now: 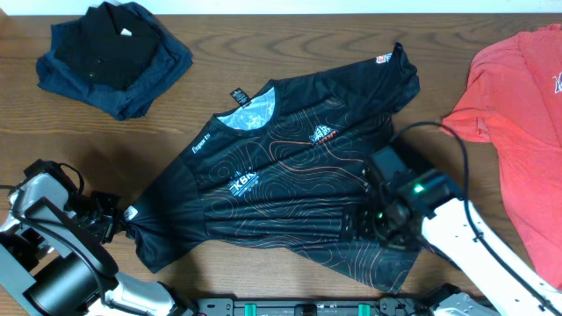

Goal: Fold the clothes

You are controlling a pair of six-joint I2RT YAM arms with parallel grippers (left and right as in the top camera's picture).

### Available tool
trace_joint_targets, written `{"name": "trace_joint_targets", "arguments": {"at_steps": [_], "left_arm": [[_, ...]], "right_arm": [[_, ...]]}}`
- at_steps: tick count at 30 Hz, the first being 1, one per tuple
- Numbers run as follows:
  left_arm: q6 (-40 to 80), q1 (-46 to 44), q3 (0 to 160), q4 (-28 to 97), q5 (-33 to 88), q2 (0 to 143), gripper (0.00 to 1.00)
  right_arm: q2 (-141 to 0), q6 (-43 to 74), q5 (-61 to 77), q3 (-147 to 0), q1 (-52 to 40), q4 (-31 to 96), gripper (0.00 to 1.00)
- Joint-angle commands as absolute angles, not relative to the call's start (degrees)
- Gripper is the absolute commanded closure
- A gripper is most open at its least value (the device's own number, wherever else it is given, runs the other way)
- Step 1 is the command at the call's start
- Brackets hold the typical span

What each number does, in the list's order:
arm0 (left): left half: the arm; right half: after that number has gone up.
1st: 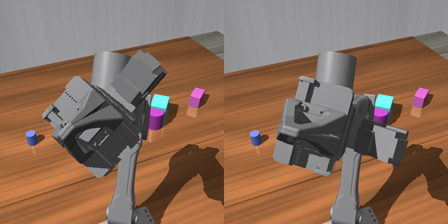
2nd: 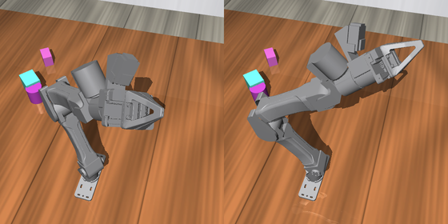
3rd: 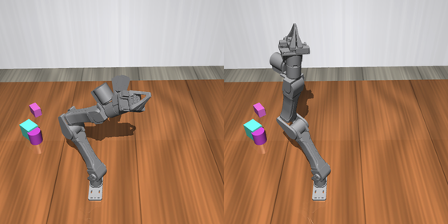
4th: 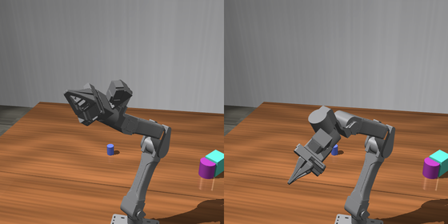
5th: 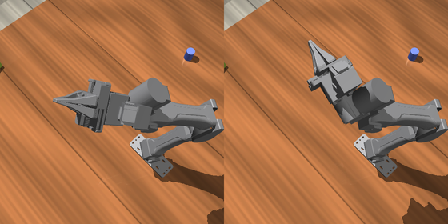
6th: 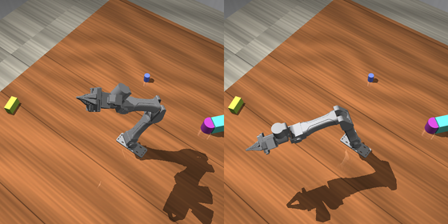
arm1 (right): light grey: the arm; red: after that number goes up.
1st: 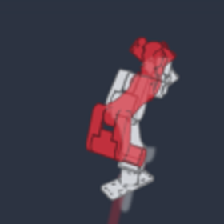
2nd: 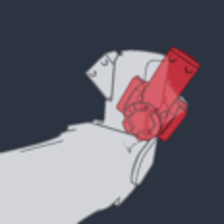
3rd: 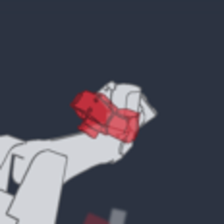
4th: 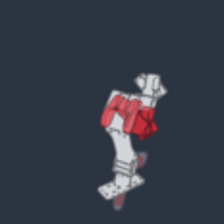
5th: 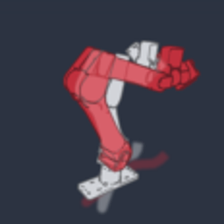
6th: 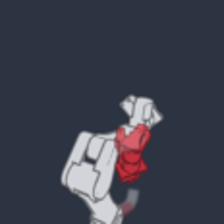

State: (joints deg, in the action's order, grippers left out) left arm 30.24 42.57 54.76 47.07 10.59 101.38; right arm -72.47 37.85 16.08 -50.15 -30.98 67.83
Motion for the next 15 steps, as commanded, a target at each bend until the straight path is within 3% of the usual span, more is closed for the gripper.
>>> {"name": "trace_joint_targets", "arguments": {"at_steps": [1, 7, 12, 15], "left_arm": [[31.0, 42.6, 54.3, 46.8, 10.8, 103.0, 0.94], [31.0, 42.6, 54.3, 46.8, 10.9, 103.0, 0.94], [31.0, 42.6, 54.3, 46.9, 11.1, 103.0, 0.94], [31.0, 42.6, 54.3, 46.9, 11.1, 103.0, 0.94]], "right_arm": [[-72.3, 42.3, 18.6, -47.1, -34.4, 67.8, 0.01], [-72.3, 48.5, 15.4, -42.5, -40.4, 66.3, 0.03], [-72.3, 50.2, 15.4, -37.7, -44.0, 58.9, 0.16], [-72.3, 50.7, 15.4, -34.4, -44.7, 54.6, 0.16]]}}
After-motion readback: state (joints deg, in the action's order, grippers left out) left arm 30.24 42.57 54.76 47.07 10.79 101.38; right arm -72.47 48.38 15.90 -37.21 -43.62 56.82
